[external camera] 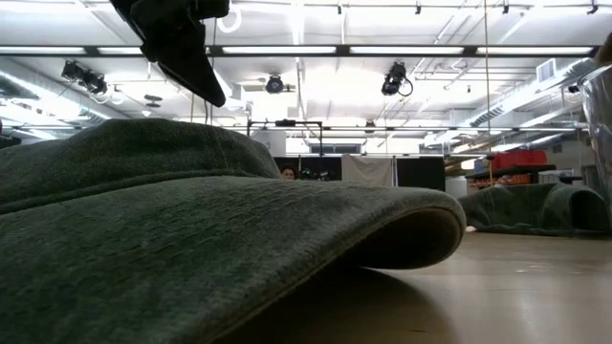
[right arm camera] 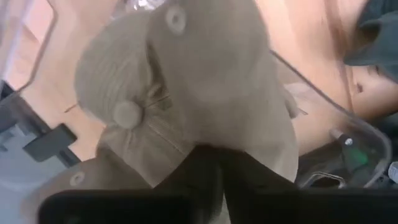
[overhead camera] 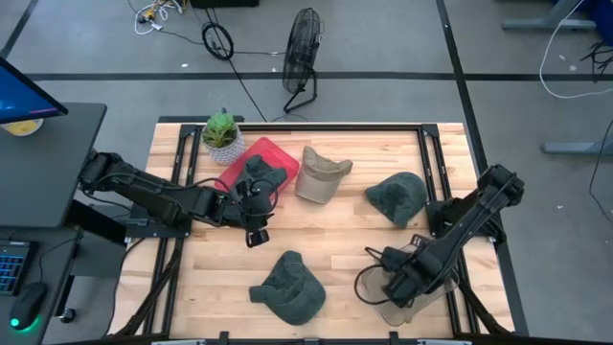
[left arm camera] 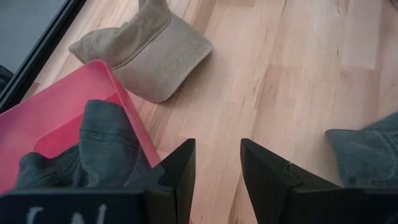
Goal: Pick & Place hat
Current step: Put the bottom gray cap into the transparent bin
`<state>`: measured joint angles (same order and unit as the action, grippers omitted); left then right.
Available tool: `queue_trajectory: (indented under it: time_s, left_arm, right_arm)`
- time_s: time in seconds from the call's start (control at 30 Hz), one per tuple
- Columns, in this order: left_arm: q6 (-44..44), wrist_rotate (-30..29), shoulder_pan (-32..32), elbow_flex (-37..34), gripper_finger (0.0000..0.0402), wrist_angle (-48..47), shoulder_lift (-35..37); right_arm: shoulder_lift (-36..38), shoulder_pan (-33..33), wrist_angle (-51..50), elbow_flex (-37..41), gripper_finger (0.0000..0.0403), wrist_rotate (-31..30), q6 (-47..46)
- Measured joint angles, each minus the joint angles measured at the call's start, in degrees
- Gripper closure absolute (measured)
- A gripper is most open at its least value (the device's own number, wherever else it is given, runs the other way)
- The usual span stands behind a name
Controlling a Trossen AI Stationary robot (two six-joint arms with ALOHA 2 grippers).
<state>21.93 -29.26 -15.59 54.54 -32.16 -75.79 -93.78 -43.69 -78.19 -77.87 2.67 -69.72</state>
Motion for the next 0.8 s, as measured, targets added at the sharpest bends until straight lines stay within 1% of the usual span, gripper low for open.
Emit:
queue_trajectory:
  time_s: [0.1, 0.23, 0.3, 0.37, 0.53, 0.67, 0.8]
  left_arm:
    - [0.02, 0.0, 0.0, 0.0, 0.0271, 0.0, 0.0]
    - [0.02, 0.0, 0.0, 0.0, 0.0271, 0.0, 0.0]
    - [0.0, 0.0, 0.0, 0.0, 0.0271, 0.0, 0.0]
    - [-0.02, 0.0, 0.0, 0.0, 0.0271, 0.0, 0.0]
    - [0.0, 0.0, 0.0, 0.0, 0.0271, -0.02, 0.0]
    - [0.0, 0.0, 0.0, 0.0, 0.0271, -0.02, 0.0]
    - [0.0, 0.0, 0.0, 0.0, 0.0271, -0.01, 0.0]
  right_arm:
    - [-1.84, -0.01, 2.21, 0.0, 0.0336, 0.5, 0.1]
    - [-3.35, -0.08, 9.69, 0.02, 0.0297, 3.09, 0.7]
    - [-3.38, -0.08, 12.38, 0.02, 0.0282, 3.64, 1.56]
    - [-3.26, -0.08, 12.89, 0.02, 0.0272, 3.81, 1.62]
    - [-1.16, 1.01, 10.89, 0.02, 0.0264, 8.62, 0.98]
    - [1.61, 1.86, 8.98, 0.02, 0.0264, 12.41, -3.13]
    - [4.54, 1.88, 9.63, 0.02, 0.0264, 12.76, -6.82]
